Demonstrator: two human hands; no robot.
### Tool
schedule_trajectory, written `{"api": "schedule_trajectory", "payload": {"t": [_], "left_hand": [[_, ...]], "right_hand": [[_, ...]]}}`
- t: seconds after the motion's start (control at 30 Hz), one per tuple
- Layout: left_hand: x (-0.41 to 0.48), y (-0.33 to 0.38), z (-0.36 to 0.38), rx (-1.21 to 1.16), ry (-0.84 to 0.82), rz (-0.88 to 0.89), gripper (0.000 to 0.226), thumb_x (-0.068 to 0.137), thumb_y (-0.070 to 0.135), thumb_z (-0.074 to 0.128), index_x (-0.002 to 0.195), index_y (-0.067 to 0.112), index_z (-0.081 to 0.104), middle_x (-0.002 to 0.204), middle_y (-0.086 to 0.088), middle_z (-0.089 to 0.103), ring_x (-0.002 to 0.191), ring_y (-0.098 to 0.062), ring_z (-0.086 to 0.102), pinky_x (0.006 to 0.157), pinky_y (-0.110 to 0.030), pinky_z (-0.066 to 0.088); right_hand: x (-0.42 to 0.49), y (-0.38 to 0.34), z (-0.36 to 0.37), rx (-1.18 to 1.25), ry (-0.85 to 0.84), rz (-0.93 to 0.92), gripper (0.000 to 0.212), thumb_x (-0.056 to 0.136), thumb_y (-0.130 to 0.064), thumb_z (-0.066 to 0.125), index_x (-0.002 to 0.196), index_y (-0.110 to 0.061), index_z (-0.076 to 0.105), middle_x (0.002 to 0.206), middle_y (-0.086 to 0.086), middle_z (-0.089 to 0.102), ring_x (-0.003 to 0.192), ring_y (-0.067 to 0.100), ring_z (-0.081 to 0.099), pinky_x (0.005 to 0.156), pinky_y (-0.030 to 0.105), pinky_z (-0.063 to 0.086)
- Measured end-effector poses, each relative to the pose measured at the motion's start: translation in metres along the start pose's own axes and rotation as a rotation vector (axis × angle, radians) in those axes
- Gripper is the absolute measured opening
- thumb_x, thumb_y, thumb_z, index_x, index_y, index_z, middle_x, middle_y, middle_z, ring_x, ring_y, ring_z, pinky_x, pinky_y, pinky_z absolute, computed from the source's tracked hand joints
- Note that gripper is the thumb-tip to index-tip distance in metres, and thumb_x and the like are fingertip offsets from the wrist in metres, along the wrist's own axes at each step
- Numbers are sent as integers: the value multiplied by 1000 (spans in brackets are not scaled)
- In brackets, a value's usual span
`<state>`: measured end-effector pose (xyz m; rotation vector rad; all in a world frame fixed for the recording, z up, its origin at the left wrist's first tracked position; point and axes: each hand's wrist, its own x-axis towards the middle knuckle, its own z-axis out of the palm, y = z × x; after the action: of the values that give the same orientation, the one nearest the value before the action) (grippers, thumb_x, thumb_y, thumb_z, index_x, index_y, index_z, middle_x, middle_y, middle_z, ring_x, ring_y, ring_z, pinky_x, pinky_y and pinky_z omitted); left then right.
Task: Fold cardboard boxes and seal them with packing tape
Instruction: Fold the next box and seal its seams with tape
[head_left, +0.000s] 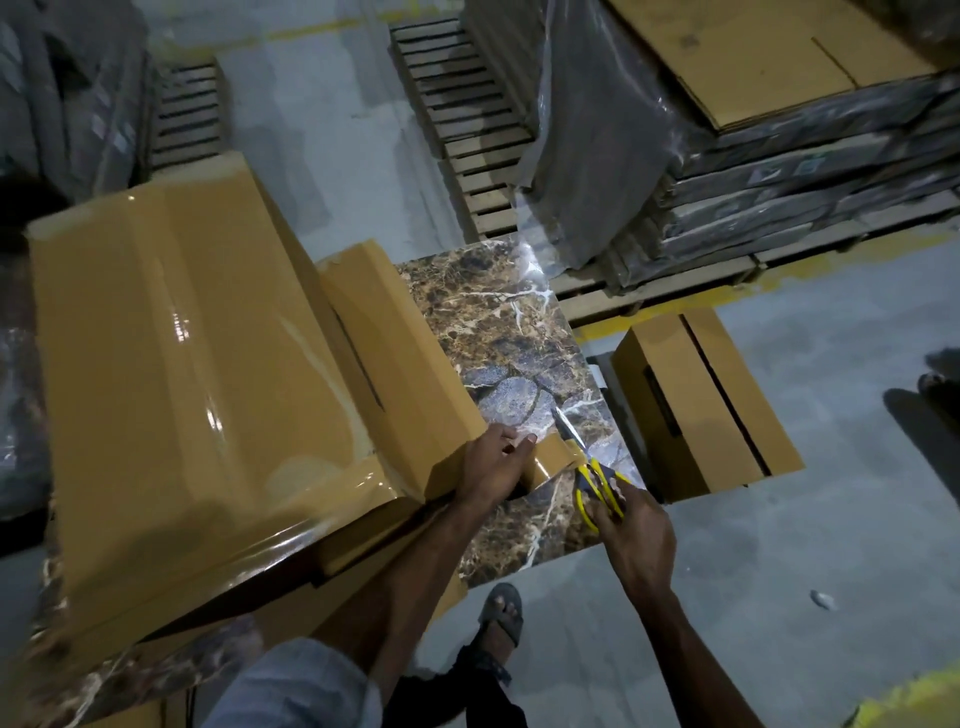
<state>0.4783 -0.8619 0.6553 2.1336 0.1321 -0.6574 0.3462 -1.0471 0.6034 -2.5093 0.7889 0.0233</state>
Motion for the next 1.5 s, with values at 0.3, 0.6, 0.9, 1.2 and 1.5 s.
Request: {"api": "schedule_trajectory", "payload": {"t": [0.3,0.6,0.9,1.2,1.5], "left_hand": [[-201,-32,-94,32,-33,435,15,96,37,69,106,28,74,97,16,72,88,13,60,80,-9,42],[-264,-128,-241,321,776,454,32,103,32,54,126,21,73,131,6,69,122,-16,62,105,-29,45],[-251,-159,-232,312,629,146,69,105,60,4,165,30,19,173,11,-3,159,-6,-12,127,-30,4],[-265,-155,-228,-522,766,-56,55,108,52,31,161,38,29,162,6,40,147,-17,41,111,-29,33],[-265,-157,-226,-804,920,91,40,108,26,44,145,29,58,151,10,56,132,1,54,113,-33,43]], "right_hand": [[-68,-131,-64,612,220,-126,28,95,-36,74,118,-19,75,109,2,75,103,22,72,86,37,59],[-147,-299,-41,187,108,-1214,19,96,-22,74,114,-16,78,115,0,75,105,19,69,89,36,56],[-170,-291,10,-91,83,-1085,48,110,-39,33,146,-19,58,152,-2,54,144,15,47,125,46,24],[-146,-271,-28,543,-50,-374,53,105,-54,34,146,-30,56,139,4,66,123,13,59,104,38,48],[-124,-243,-33,696,-256,-499,50,99,-17,39,145,-23,57,139,-25,60,131,-2,56,106,22,46]]}}
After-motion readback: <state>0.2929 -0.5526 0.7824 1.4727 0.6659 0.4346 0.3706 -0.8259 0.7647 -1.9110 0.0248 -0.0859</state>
